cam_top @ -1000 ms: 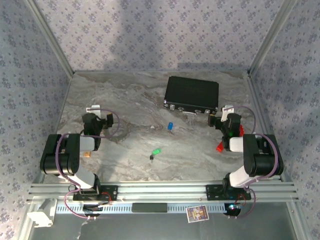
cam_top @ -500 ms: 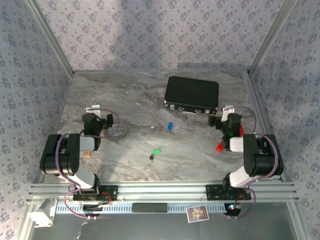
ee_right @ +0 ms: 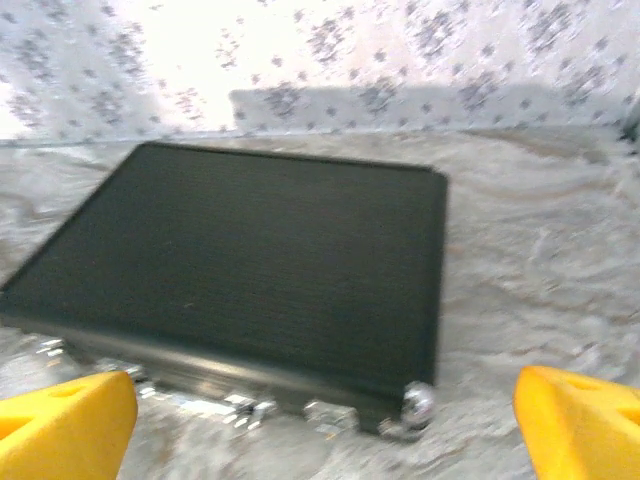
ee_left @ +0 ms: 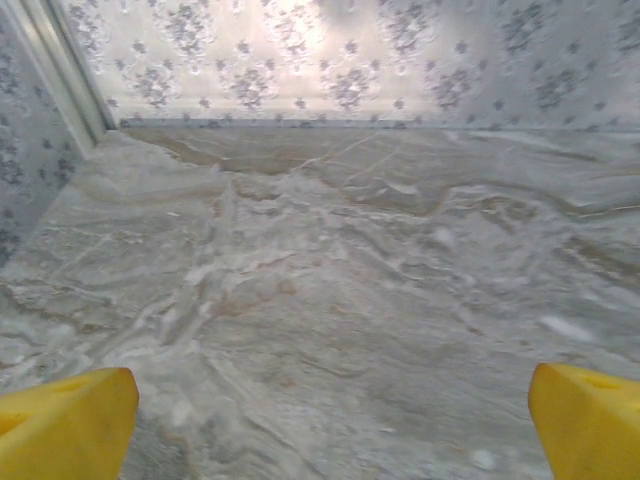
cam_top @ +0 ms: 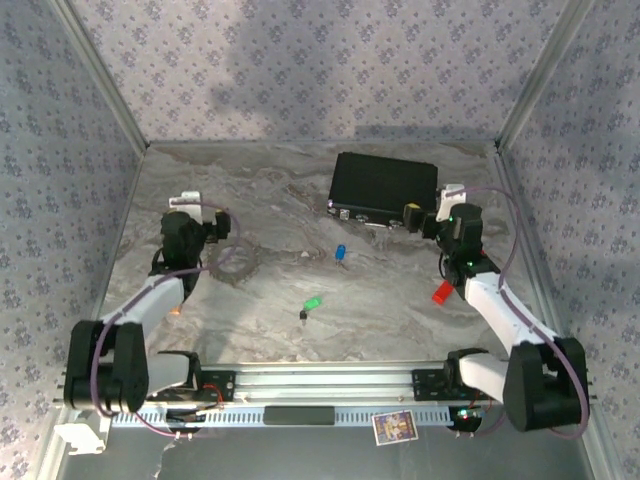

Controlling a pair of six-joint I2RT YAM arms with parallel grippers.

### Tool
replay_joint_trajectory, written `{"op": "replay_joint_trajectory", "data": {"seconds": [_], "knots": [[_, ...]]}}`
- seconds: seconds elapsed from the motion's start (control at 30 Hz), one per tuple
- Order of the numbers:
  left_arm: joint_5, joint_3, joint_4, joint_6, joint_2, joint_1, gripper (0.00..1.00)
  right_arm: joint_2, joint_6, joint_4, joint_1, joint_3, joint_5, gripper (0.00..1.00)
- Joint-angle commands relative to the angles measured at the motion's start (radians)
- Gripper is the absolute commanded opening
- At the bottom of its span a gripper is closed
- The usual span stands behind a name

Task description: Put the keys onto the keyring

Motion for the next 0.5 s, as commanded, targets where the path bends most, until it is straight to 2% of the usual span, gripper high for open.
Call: {"op": "replay_joint_trajectory", "data": {"seconds": [0.0,0.07,0.13,0.23,0.33,0.47], "knots": [[0.030,-0.023,-0.172,-0.131,-0.084,-0.032,1.00,-0.046,0.166,-0.283,0.078,0.029,0.018,0.95],[0.036,-0.038,-0.233,-0.216,-0.135,-0.052,1.00,-0.066,0.221,-0.373,0.146,0.043,0.003,0.92],[0.050,-0.058,-0.294,-0.290,-0.184,-0.075,0.99,-0.078,0.269,-0.455,0.239,0.048,-0.018,0.84],[0.057,-0.083,-0.374,-0.377,-0.249,-0.127,0.95,-0.083,0.371,-0.531,0.392,0.043,-0.017,0.66],[0.045,-0.094,-0.455,-0.448,-0.302,-0.187,0.90,-0.061,0.478,-0.559,0.546,0.043,-0.005,0.52],[0.020,-0.093,-0.580,-0.539,-0.347,-0.245,0.83,0.013,0.603,-0.539,0.701,0.070,-0.003,0.46]]}}
